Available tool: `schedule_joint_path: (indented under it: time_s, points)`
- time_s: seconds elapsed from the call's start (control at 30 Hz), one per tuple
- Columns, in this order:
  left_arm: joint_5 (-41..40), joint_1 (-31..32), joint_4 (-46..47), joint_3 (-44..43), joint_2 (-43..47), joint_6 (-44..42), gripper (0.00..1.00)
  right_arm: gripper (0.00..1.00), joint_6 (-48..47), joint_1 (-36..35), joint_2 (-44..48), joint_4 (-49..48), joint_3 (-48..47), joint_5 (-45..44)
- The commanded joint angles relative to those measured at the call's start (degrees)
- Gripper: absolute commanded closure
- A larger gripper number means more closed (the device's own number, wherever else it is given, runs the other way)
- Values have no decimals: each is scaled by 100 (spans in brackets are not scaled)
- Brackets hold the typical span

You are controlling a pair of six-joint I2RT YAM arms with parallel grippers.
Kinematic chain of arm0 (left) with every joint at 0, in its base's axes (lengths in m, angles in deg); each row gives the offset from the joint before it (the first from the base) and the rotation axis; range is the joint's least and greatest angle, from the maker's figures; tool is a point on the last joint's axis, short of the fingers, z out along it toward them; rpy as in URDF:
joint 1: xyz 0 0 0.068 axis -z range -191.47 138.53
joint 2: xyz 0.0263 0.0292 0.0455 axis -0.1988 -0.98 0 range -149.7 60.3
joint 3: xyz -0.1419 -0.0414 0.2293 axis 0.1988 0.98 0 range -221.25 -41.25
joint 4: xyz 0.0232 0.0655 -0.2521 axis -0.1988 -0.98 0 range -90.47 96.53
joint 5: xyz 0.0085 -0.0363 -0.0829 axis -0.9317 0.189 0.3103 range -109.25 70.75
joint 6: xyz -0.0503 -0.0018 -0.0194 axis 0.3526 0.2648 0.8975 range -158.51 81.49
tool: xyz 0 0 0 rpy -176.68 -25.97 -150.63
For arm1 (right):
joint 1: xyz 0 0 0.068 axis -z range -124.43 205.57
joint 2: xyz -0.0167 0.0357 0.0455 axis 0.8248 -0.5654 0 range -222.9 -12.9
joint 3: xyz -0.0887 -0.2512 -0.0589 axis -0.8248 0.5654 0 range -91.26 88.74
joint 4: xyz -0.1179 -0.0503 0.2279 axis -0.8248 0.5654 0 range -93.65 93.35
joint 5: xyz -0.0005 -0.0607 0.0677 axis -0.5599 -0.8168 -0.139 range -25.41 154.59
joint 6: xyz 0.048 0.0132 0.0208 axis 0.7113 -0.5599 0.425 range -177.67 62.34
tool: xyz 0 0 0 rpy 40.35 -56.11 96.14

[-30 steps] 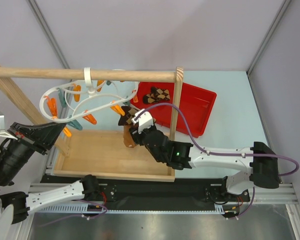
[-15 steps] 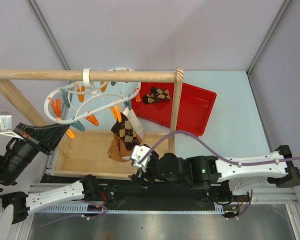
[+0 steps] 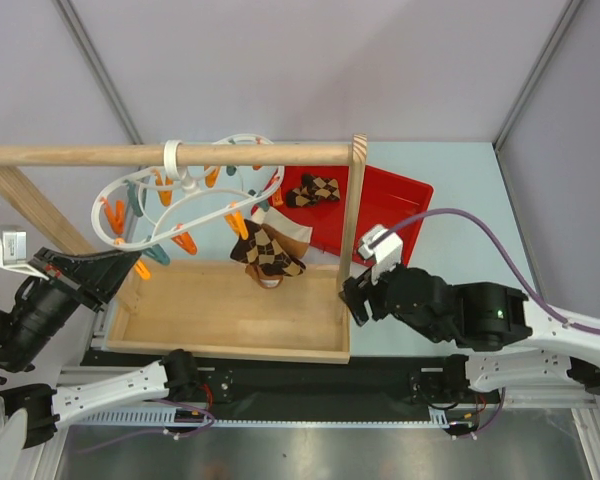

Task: Clip the socks to the hanger
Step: Open the clamp at the hanger, then adjust the sock in the bin.

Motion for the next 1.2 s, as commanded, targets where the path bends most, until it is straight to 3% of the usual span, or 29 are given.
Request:
schedule_joint_path:
  time_s: [0.0,0.17,0.23,0.27,0.3,0.37,0.4,0.43,0.47,0.5,0.63,0.77,0.97,1.17]
  points:
    - [22,43,45,-38,-58,98,100,27,1316,466,-63,1268,66,-1077]
    - [57,43,54,-38,-102,107,100,23,2125,1730,-142,1419,321,-1957]
    - [66,43,80,-12,-76,124,100,23,1802,2871,-54,937,681,-1941]
    - [74,43,107,23,-67,133,100,23,1539,3284,7,143,830,-1774]
    - [74,43,98,50,-49,125,100,25,1023,4272,112,-370,1232,-1051]
    - [92,43,107,94,-32,160,100,25,641,5287,131,-1807,1586,128]
    - [101,43,116,103,-31,160,100,26,596,5736,-35,-2182,1744,1483]
    - [109,43,116,103,-31,160,100,27,692,6524,-219,-2455,1746,2080]
    - [118,34,107,94,-40,160,100,28,780,6775,-404,-2954,1728,2582]
    - [118,34,89,77,-58,177,100,30,859,6925,-867,-3246,1702,3300]
    - [232,34,142,41,-32,256,100,29,833,7024,-2324,-4136,1044,4079]
    - [277,34,230,225,56,318,100,31,877,6998,-4093,-4233,-499,5036]
    - [311,43,388,454,65,300,100,32,1070,6866,-6482,-3883,-2723,5470]
    - [417,34,493,560,-40,265,100,42,1641,6804,-7822,-3425,-4151,5751]
